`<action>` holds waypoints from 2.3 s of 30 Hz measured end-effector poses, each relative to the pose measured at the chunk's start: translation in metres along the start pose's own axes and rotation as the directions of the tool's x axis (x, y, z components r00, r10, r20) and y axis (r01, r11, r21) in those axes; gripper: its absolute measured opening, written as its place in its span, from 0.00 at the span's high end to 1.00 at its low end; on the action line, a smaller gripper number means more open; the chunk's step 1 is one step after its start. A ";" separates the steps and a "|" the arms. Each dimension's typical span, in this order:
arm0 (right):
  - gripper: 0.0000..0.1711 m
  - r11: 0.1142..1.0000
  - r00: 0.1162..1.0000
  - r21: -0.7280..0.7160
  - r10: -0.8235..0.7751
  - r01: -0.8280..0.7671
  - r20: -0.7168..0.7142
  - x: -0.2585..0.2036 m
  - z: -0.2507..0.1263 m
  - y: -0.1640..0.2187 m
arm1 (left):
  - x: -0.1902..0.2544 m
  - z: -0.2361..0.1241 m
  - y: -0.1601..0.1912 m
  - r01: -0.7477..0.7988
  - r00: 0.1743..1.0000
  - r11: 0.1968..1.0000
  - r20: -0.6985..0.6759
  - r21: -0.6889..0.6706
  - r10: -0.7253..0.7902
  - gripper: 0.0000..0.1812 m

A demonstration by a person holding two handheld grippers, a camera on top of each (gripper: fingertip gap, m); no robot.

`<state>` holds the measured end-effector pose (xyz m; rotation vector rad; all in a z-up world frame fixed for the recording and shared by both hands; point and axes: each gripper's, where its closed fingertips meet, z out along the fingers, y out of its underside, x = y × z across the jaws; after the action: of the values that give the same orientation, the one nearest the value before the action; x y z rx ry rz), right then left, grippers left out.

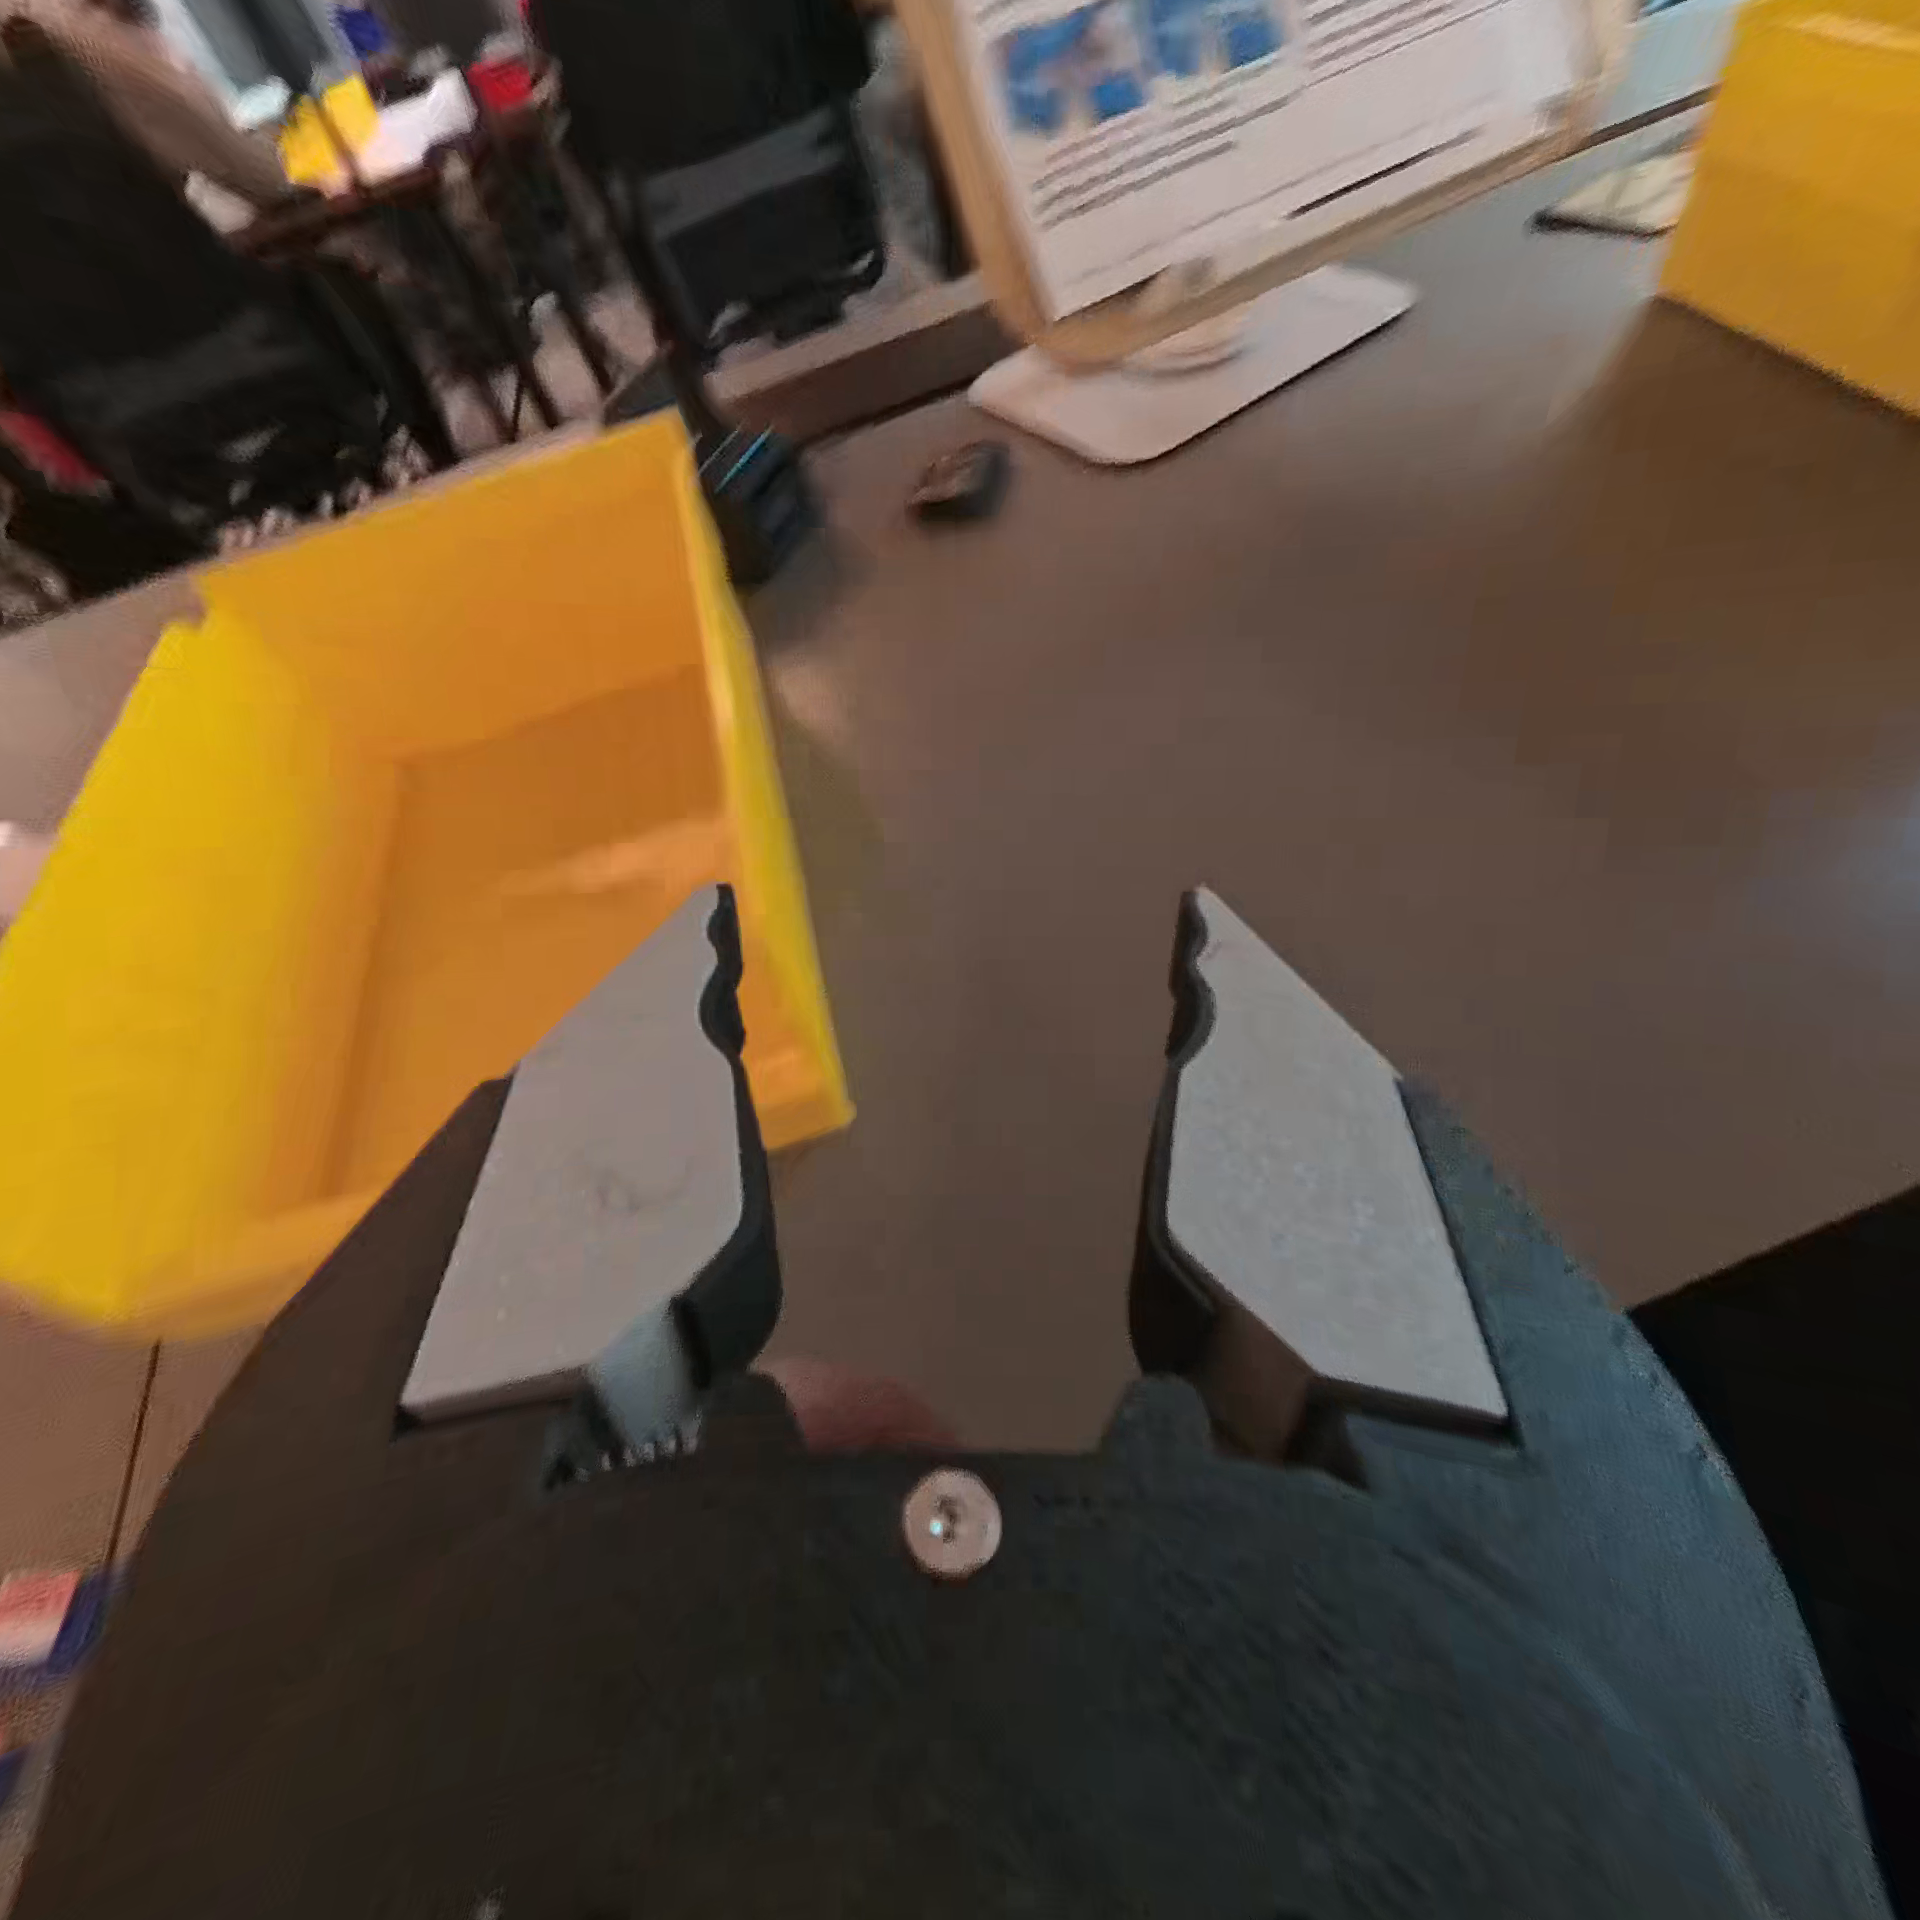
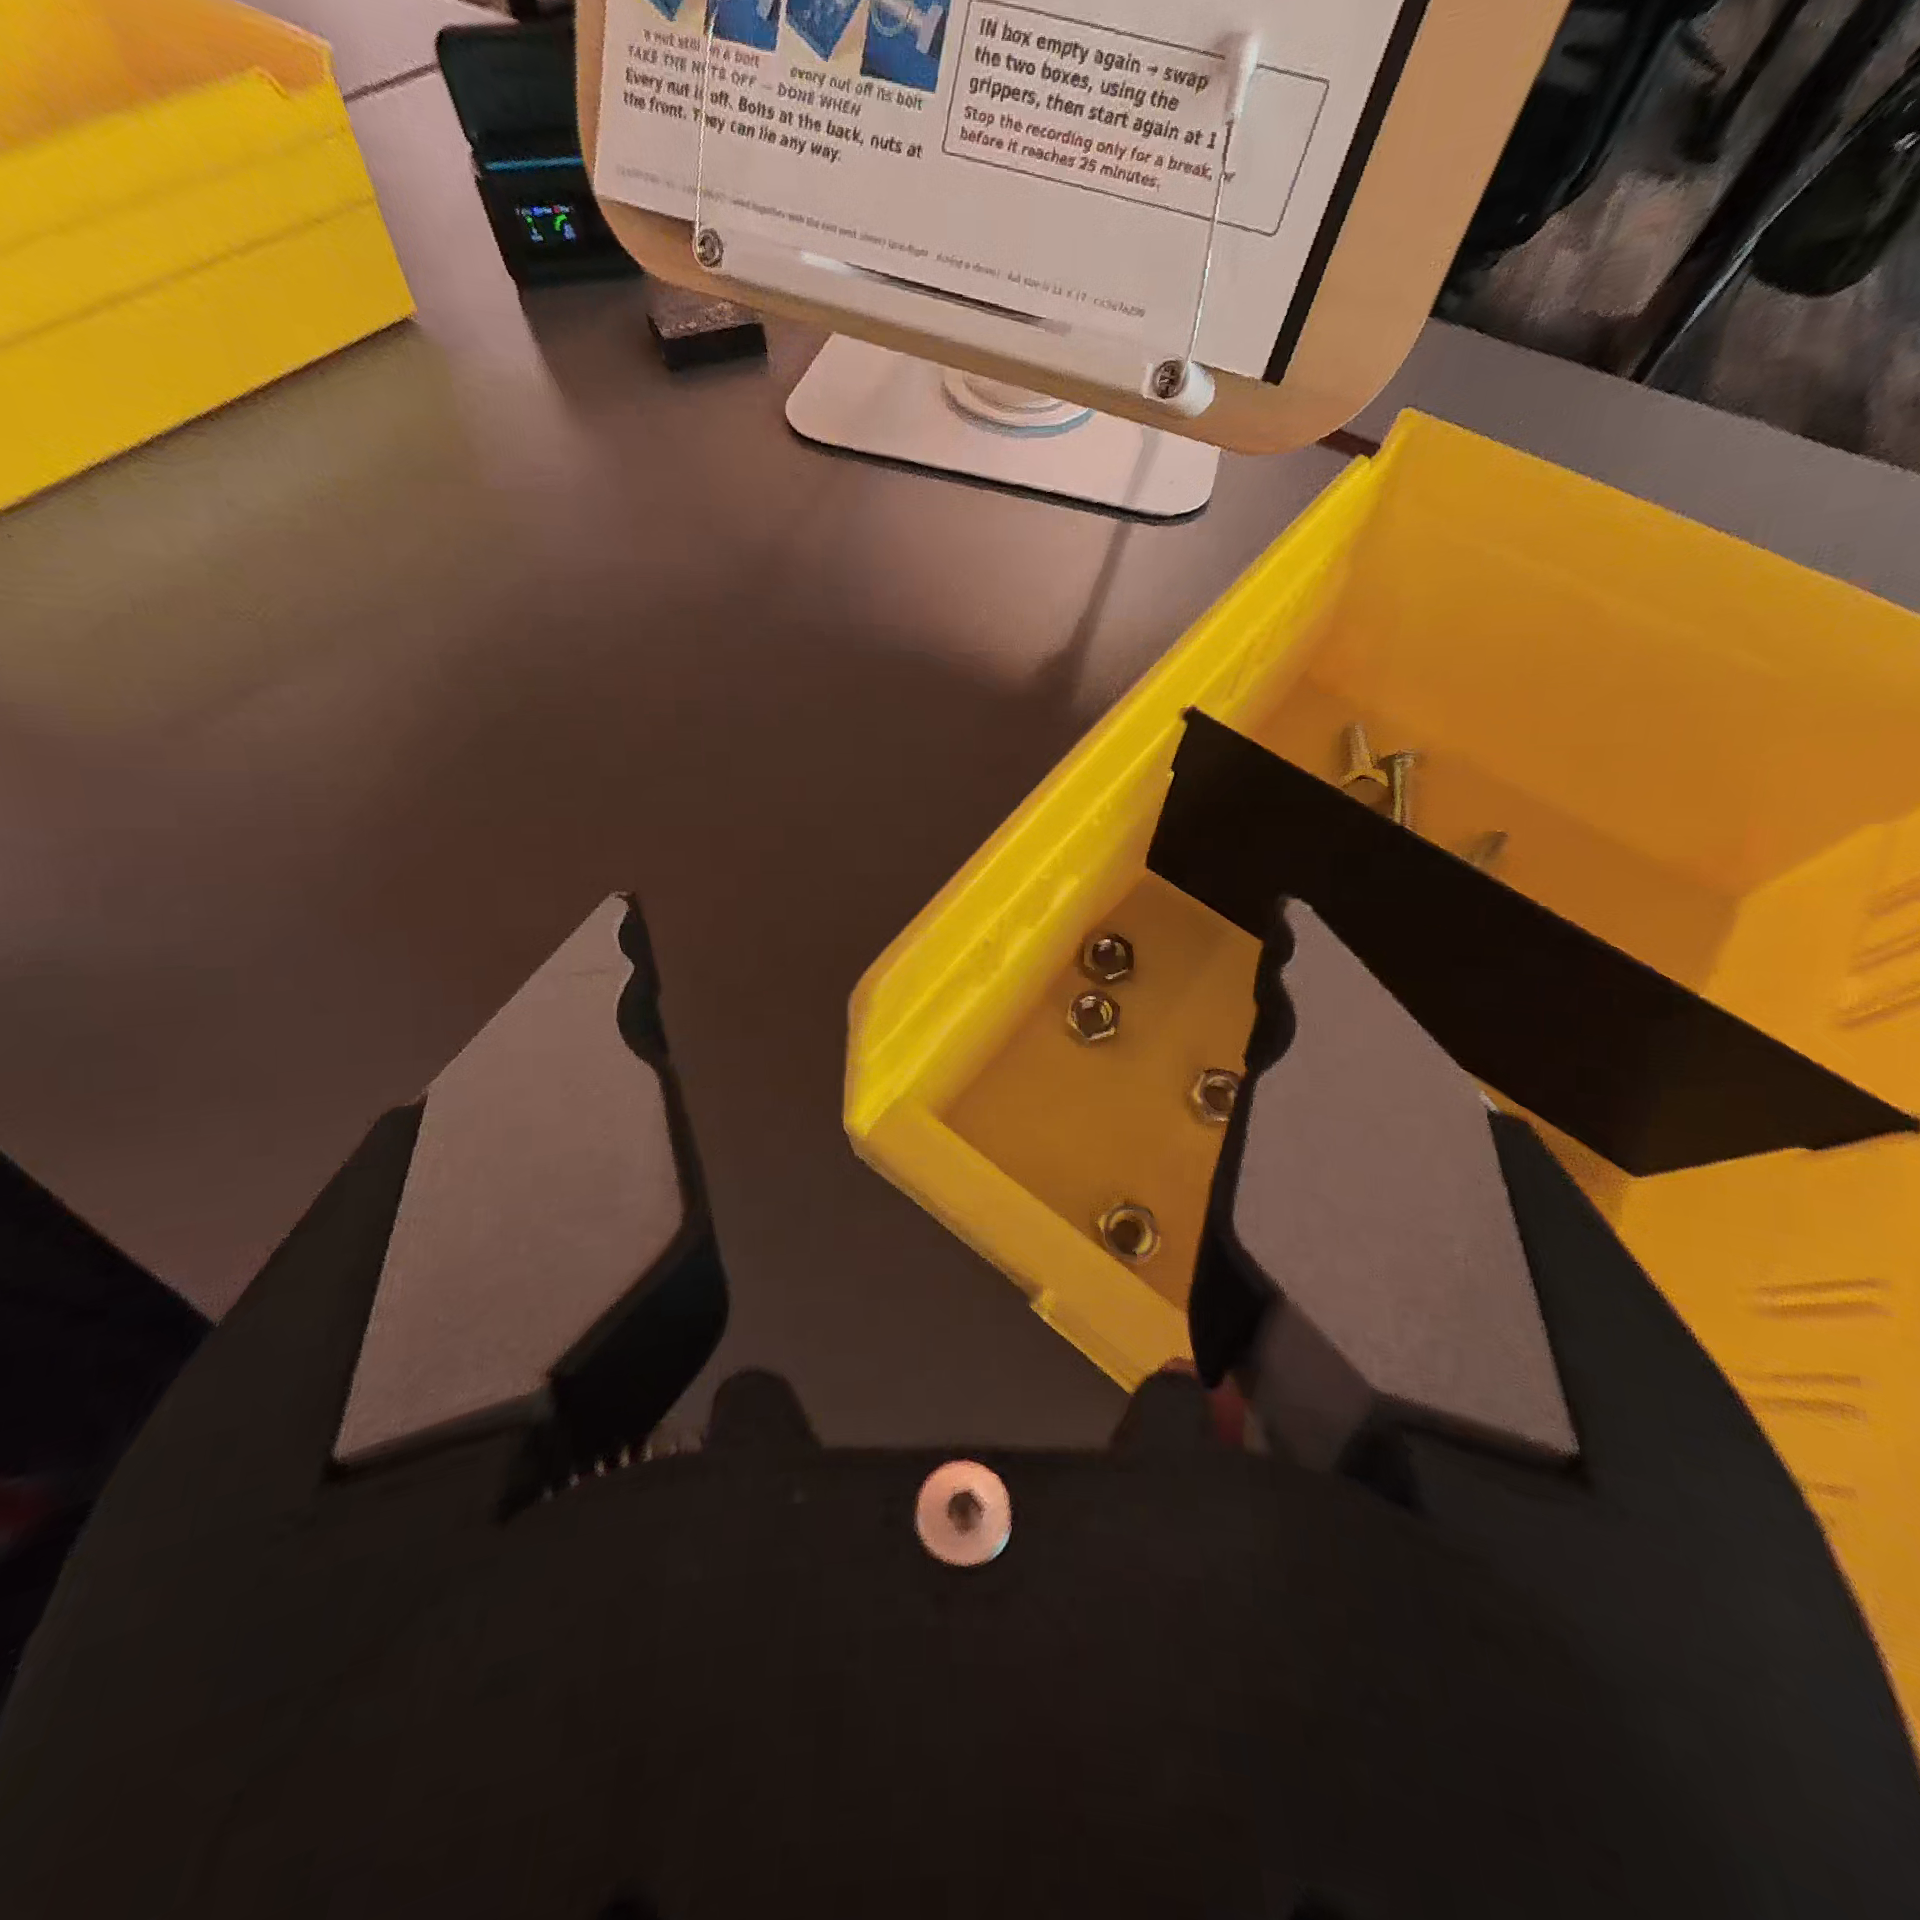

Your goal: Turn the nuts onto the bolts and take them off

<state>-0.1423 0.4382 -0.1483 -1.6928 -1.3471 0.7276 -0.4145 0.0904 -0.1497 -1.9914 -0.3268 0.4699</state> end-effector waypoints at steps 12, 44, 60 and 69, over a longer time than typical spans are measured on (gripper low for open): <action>0.47 0.992 0.985 -0.122 -0.034 0.013 -0.168 -0.004 0.071 0.029 | -0.058 0.068 0.068 0.020 0.980 0.977 0.197 -0.211 0.023 0.93; 0.90 0.926 0.901 -0.042 -0.354 0.376 0.252 -0.294 0.084 0.007 | -0.071 -0.075 -0.056 -0.027 0.977 0.957 0.210 0.288 -0.035 0.98; 0.72 0.890 0.775 0.253 -0.455 0.379 0.439 -0.430 0.071 -0.092 | -0.088 -0.111 -0.062 -0.096 0.950 0.946 0.312 0.309 -0.005 0.98; 0.90 0.894 0.851 0.350 -0.401 0.281 0.341 -0.249 -0.052 -0.097 | 0.099 -0.078 -0.088 -0.188 0.973 0.918 -0.062 0.348 0.222 0.97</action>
<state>-0.2098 0.1926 -0.0524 -1.0570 -1.6799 1.0411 -0.2930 0.1096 -0.0571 -1.7072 0.0301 0.5184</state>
